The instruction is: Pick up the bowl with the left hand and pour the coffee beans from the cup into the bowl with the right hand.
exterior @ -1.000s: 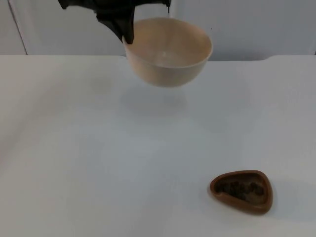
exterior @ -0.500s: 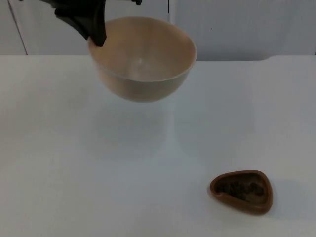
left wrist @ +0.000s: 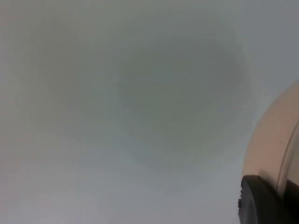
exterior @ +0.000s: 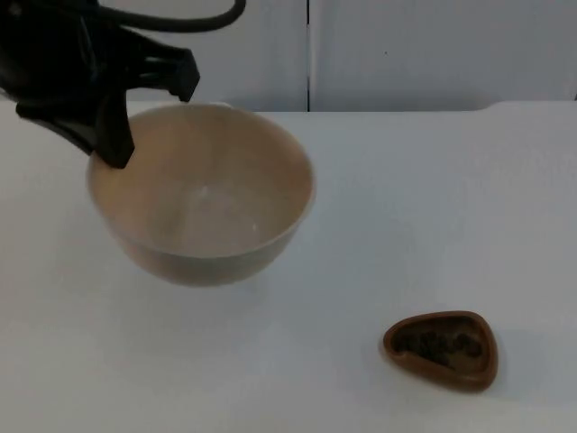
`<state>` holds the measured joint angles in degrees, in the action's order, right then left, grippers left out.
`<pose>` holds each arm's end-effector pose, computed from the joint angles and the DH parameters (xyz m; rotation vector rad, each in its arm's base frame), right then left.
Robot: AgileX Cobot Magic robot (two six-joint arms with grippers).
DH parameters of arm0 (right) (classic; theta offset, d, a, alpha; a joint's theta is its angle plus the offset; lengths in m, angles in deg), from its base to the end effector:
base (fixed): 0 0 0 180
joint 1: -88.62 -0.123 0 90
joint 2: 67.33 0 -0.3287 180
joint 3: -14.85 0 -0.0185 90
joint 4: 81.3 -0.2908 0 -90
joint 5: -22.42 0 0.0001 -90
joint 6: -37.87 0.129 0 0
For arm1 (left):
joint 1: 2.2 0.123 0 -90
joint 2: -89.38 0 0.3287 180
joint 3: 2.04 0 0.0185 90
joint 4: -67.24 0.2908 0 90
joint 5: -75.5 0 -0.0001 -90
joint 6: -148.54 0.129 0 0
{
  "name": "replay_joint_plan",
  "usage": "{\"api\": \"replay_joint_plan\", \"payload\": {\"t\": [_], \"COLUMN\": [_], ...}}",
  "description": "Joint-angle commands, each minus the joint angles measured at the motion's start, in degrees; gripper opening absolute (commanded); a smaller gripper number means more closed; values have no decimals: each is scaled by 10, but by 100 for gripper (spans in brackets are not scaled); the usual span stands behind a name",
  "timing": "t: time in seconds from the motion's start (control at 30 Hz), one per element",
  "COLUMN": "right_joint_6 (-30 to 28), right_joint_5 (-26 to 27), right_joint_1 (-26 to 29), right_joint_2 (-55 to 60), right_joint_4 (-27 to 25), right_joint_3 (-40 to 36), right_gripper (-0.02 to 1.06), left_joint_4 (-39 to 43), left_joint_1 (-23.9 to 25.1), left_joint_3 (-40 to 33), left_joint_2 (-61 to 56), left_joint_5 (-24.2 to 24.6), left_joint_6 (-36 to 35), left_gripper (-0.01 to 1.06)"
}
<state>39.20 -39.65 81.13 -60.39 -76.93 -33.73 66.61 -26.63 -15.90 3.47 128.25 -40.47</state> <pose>0.0180 -0.0064 0.2830 -0.1049 2.0473 0.0045 0.3167 -0.1451 0.2571 0.3708 2.7934 -0.1512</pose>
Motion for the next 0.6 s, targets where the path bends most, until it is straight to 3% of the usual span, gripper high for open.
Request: {"api": "replay_joint_plan", "payload": {"t": [0.0, 0.3, 0.43, 0.57], "right_joint_6": [-7, -7, -7, -7], "right_joint_5": [3, 3, 3, 3], "right_joint_1": [4, 4, 4, 4], "right_joint_2": [-2, -2, -2, -2], "right_joint_4": [-2, -6, -6, -6], "right_joint_3": [-2, -2, -2, -2], "right_gripper": [105, 105, 105, 105], "left_joint_4": [-7, -19, -10, 36], "left_joint_1": [-1, -4, -29, -85], "left_joint_3": [-23, -81, -82, -82], "left_joint_2": [-15, -17, -17, -16], "left_joint_5": [-17, -54, -59, -74], "left_joint_6": [0, -3, -10, -59], "left_gripper": [0, 0, 0, 0]}}
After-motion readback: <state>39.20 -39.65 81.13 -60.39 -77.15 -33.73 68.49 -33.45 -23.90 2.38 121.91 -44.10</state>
